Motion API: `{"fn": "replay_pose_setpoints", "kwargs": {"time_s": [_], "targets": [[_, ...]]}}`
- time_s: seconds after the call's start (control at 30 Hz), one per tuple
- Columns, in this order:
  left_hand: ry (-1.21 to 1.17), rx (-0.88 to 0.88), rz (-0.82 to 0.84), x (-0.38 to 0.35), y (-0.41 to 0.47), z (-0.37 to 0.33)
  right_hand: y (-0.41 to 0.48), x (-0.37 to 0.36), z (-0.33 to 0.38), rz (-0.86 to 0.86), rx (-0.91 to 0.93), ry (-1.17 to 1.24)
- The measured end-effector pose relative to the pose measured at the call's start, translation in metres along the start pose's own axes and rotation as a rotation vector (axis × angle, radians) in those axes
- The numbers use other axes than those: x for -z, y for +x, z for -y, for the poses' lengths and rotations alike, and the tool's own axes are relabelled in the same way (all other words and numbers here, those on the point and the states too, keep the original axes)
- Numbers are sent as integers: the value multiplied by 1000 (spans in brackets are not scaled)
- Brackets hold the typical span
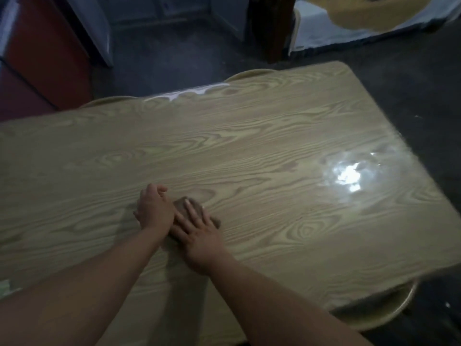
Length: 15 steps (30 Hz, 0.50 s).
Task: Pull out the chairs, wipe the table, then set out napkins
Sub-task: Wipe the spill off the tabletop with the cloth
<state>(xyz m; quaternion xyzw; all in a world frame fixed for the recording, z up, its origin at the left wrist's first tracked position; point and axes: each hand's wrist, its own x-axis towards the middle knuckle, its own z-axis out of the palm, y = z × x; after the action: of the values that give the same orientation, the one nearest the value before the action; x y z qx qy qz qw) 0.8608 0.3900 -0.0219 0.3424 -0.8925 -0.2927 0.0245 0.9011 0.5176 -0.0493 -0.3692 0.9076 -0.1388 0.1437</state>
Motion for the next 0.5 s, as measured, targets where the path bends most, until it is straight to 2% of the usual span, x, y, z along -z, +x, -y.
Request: {"fn": "replay_pose_setpoints", "kwargs": {"time_s": [0.07,0.13,0.33,0.5], "targets": [[14,46,-22,13,0,19,-1,5,-13,48,102,-47],[34,82,-24,21,-5,32,-8,17,-41,81,116,-89],[41,150,38,22,-42,48,-72,62,-135,77,-392,-85],[7,143,109,8,-68,35,-130,64,-160,-3,-614,-31]]}}
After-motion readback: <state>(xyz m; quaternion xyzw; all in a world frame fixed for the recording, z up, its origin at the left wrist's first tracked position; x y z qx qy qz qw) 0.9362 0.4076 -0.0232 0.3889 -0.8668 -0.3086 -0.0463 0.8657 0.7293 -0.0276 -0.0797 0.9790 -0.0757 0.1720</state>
